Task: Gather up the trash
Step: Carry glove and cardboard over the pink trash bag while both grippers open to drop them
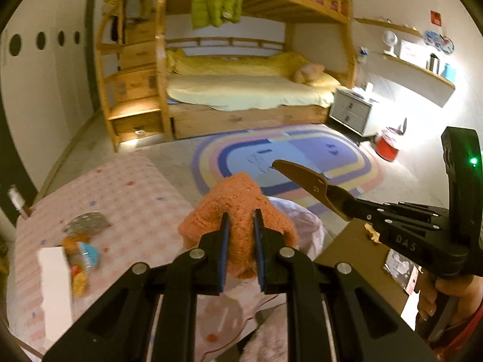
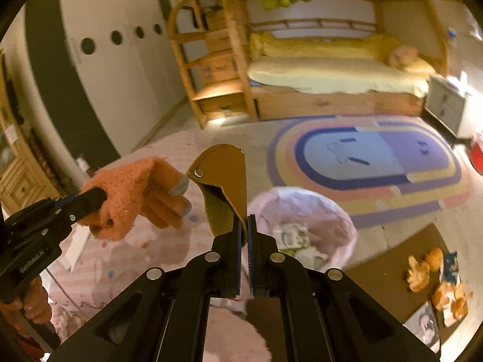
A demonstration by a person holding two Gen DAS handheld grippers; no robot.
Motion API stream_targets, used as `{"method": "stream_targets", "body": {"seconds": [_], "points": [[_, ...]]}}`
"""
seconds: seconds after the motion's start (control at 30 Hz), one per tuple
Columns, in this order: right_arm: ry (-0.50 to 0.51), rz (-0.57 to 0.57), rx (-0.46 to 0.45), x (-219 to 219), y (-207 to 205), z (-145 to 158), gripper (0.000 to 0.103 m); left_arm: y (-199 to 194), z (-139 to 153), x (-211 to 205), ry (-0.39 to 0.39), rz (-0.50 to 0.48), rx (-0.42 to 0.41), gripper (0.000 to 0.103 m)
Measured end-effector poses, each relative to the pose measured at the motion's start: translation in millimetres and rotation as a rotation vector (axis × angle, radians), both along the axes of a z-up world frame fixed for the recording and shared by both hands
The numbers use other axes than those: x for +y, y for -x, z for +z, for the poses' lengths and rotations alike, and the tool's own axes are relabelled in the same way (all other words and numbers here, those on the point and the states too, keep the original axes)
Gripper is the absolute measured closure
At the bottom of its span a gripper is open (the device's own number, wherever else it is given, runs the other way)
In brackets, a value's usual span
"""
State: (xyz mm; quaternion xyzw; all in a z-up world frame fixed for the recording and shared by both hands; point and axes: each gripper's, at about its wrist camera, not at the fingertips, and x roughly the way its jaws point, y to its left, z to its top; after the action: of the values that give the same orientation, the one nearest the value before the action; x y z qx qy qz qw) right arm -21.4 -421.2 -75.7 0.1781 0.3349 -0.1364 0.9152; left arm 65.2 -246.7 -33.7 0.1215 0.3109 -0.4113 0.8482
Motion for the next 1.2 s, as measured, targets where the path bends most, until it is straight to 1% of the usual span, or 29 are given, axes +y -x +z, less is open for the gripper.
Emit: {"method": "stream_targets", "body": {"seconds": [0.2, 0.33, 0.4, 0.47, 0.6, 0.67, 0.7, 0.73, 0.77, 0.8, 0.87, 1.0, 1.2], "points": [[-0.049, -0.047, 0.045, -28.3, -0.9, -20.8, 0.100, -9.1, -18.1, -35.4, -0.016, -0.056, 0.040, 0.090], [-0.086, -0.057, 0.075, -45.9, -15.6, -34.2, 0.099, -23.1, -30.6, -56.6, -0.030, -0.072, 0.063, 0.090], [-0.092, -0.057, 0.086, -53.7, -24.5, -38.6, 0.095, -27.6, -37.2, -69.3, -0.041, -0.077, 0.075, 0.090], [-0.095, -0.062, 0.094, -60.2, -31.1, -43.5, 0.094, -32.4, -43.2, -78.4, -0.051, -0.080, 0.082, 0.090], [-0.111, -0.080, 0.100, -75.1, -43.0, -52.3, 0.094, -41.6, -53.0, -96.7, -0.071, -0.091, 0.093, 0.090], [-0.120, -0.084, 0.102, -80.5, -47.7, -54.7, 0.093, -45.3, -57.5, -103.9, -0.080, -0.097, 0.100, 0.088], [-0.127, -0.085, 0.103, -83.5, -50.2, -55.8, 0.089, -47.5, -58.2, -106.6, -0.082, -0.099, 0.103, 0.087], [-0.131, -0.085, 0.101, -83.9, -50.7, -55.9, 0.083, -49.1, -58.7, -108.4, -0.081, -0.090, 0.100, 0.081], [-0.134, -0.085, 0.099, -85.3, -51.3, -55.8, 0.064, -49.9, -59.0, -108.8, -0.079, -0.082, 0.101, 0.074], [-0.131, -0.090, 0.095, -86.7, -51.6, -54.9, 0.051, -51.3, -59.1, -107.7, -0.074, -0.075, 0.102, 0.072], [-0.122, -0.091, 0.093, -87.2, -52.0, -53.1, 0.050, -54.1, -58.6, -105.8, -0.071, -0.051, 0.097, 0.059], [-0.110, -0.103, 0.061, -84.2, -45.5, -42.8, 0.050, -57.4, -54.0, -94.0, -0.064, -0.002, 0.090, 0.058], [-0.088, -0.097, 0.007, -70.5, -30.1, -21.4, 0.051, -50.1, -38.8, -55.3, -0.068, 0.087, 0.046, 0.053]]}}
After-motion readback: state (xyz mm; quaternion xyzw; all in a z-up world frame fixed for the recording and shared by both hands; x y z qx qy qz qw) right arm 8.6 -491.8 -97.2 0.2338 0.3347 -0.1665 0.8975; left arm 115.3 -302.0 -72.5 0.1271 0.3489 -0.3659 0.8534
